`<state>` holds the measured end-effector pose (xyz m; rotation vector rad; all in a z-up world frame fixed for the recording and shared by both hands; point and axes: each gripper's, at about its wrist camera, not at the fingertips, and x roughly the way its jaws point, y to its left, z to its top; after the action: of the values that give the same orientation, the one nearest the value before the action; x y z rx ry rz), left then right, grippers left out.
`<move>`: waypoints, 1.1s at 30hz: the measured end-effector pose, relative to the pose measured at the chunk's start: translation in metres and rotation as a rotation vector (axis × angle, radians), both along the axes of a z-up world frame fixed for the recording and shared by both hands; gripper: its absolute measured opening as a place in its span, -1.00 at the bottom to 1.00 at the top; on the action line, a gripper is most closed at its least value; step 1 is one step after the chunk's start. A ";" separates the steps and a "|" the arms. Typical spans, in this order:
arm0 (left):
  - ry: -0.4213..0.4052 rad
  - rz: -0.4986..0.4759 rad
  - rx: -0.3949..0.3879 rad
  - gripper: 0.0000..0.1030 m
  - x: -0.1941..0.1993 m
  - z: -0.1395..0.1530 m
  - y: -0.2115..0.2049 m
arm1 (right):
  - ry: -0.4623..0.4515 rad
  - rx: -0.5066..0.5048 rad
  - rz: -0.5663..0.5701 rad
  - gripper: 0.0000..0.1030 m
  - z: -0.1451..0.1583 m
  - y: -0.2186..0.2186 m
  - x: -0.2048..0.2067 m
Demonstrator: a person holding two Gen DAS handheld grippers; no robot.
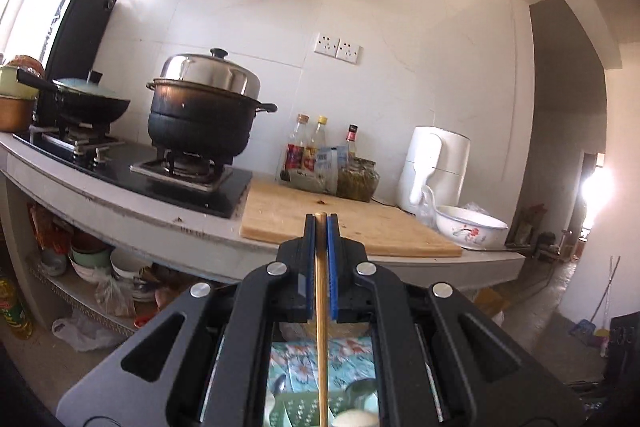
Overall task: Organize utensils
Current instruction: 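Lift both chopsticks with both tools and bring them over the green holder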
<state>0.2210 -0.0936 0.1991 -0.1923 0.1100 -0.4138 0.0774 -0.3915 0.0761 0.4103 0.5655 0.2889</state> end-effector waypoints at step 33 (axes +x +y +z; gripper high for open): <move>0.216 -0.053 0.067 -0.59 0.054 -0.132 -0.018 | 0.042 0.000 -0.005 -0.88 -0.013 -0.005 0.016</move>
<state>0.2753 -0.1116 0.0670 -0.1674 0.3411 -0.4403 0.0935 -0.3960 0.0632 0.4188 0.6051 0.2760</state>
